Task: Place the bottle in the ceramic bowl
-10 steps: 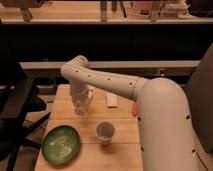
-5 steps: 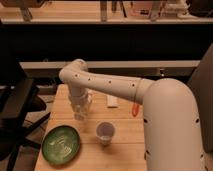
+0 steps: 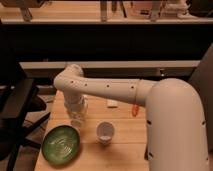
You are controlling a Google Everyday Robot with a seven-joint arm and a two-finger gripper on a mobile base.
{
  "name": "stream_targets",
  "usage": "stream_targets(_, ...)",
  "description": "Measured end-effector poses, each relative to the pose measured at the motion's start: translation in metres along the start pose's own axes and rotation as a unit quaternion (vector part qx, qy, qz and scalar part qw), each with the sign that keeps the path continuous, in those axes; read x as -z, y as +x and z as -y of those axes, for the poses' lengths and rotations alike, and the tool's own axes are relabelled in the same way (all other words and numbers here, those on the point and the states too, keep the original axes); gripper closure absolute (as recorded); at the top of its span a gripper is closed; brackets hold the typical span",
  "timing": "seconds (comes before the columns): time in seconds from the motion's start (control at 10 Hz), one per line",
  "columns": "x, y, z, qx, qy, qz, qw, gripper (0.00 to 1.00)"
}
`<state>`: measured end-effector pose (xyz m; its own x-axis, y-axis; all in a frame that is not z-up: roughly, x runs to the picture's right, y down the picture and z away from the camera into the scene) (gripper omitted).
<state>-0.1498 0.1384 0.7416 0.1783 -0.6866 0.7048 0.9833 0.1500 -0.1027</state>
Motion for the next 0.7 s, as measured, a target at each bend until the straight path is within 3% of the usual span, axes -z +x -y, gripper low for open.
stream_targets(0.7, -0.016, -0.027, 0.0, 0.043, -0.006, 0.007, 0.999, 1.0)
